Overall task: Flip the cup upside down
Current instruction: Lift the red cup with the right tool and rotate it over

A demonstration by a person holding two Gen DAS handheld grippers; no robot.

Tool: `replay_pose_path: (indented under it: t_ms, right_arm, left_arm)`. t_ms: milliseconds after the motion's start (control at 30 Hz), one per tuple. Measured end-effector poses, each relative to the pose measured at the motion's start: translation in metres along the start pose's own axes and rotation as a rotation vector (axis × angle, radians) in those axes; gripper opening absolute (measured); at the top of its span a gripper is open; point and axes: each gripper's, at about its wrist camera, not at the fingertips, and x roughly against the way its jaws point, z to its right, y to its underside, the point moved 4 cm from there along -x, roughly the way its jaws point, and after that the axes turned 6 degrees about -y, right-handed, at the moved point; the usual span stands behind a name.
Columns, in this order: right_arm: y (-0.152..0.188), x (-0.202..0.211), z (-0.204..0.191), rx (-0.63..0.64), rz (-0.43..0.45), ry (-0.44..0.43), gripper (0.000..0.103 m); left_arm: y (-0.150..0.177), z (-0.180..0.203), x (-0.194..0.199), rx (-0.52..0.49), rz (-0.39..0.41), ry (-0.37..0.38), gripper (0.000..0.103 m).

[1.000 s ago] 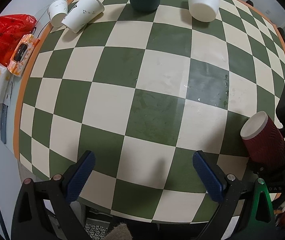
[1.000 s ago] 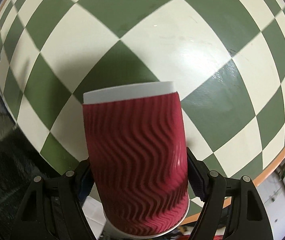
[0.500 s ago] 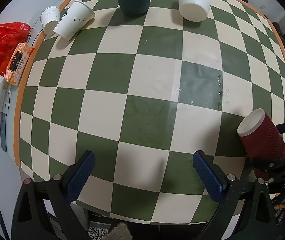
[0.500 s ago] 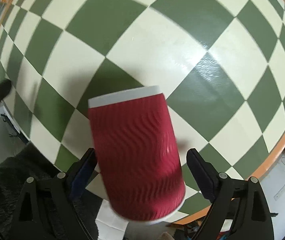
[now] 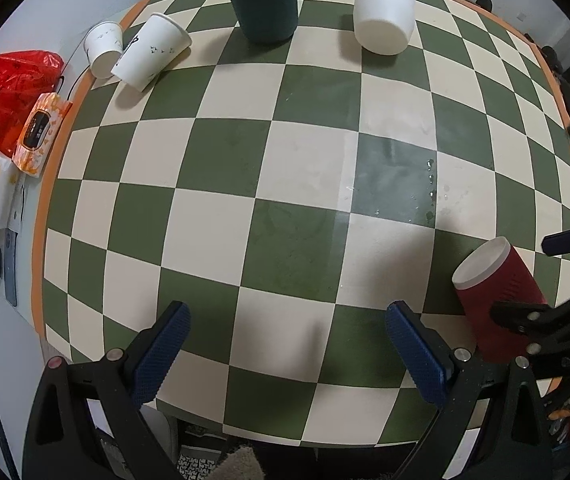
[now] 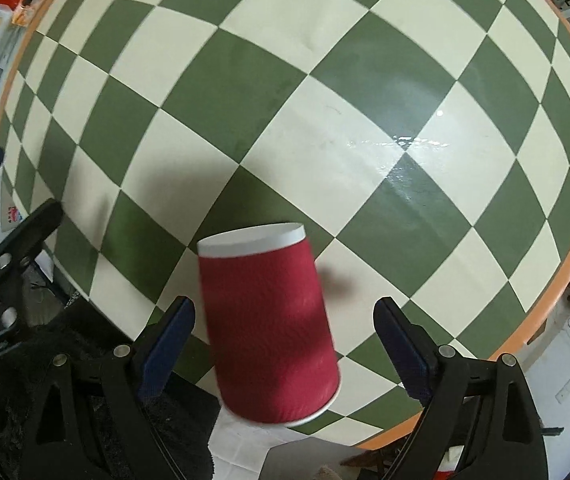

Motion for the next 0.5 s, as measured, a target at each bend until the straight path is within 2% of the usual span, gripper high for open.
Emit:
replay_pose_path:
  t_ms: [200,267,333,500]
  right_arm:
    - [-0.008,-0.007,-0.002,-0.016,-0.03,-0.028,0.092]
    - [-0.01,-0.011,0.003,-0.025,-0.04,-0.042,0.086]
    - [-0.008,-0.012,0.008,-0.032,-0.046,-0.058,0.073]
    - [-0.011,0.004,0.014,-0.037,-0.014,-0.065,0.072]
  left_arm:
    - [0.005,-0.003,-0.002,0.016,-0.011,-0.003,0.1]
    - [0.007,-0.004,-0.003,0.022,-0.013,-0.003,0.1]
    - [0.008,-0.005,-0.003,0.025,-0.014,-0.004,0.1]
    - [0.01,-0.007,-0.003,0.034,-0.014,-0.004,0.1]
